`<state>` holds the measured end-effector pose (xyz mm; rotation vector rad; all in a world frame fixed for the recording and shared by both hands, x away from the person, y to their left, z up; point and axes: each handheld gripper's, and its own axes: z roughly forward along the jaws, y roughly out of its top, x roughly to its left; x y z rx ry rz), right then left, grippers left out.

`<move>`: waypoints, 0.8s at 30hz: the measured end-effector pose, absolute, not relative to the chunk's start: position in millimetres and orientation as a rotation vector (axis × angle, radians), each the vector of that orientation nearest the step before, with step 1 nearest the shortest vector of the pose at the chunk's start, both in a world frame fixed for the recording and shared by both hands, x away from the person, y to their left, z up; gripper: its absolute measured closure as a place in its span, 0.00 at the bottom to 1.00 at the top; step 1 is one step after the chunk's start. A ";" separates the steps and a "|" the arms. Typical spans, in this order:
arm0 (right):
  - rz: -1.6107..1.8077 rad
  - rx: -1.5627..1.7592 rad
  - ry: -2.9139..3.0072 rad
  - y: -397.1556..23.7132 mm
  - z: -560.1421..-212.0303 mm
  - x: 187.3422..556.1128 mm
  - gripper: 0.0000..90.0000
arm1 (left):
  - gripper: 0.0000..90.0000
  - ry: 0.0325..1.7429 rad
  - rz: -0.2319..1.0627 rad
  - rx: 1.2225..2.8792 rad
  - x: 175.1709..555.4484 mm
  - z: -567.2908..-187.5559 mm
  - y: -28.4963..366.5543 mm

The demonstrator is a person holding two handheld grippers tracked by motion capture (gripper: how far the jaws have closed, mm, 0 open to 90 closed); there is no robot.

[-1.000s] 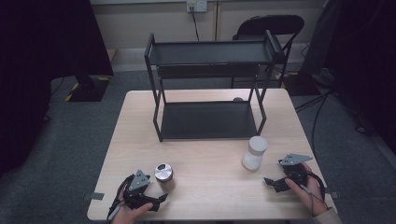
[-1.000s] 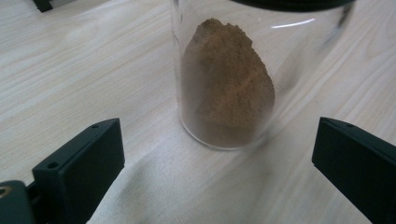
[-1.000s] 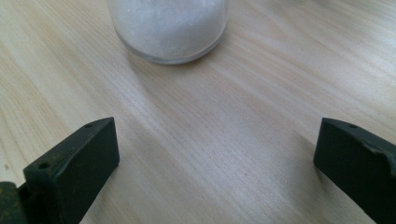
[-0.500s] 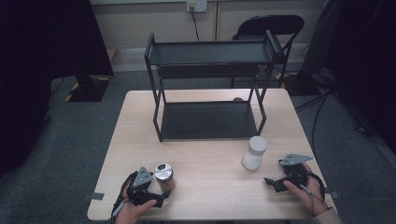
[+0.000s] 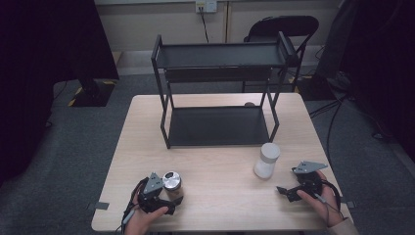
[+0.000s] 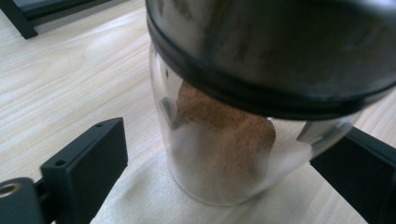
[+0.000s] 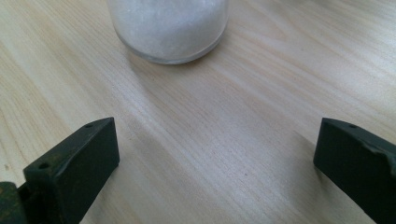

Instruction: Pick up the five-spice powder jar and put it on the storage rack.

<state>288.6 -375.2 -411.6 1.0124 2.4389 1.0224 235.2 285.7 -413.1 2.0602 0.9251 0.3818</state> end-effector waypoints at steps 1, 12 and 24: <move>1.022 1.012 2.439 -375.2 -411.6 288.6 0.00 | 0.06 0.927 0.383 2.061 235.2 -413.4 285.2; 1.022 1.011 2.439 -375.2 -411.5 288.6 0.00 | 0.22 0.926 0.380 2.051 237.2 -417.5 283.4; 1.022 1.011 2.439 -375.2 -411.5 288.6 0.00 | 0.32 0.889 0.388 2.069 237.9 -417.0 281.2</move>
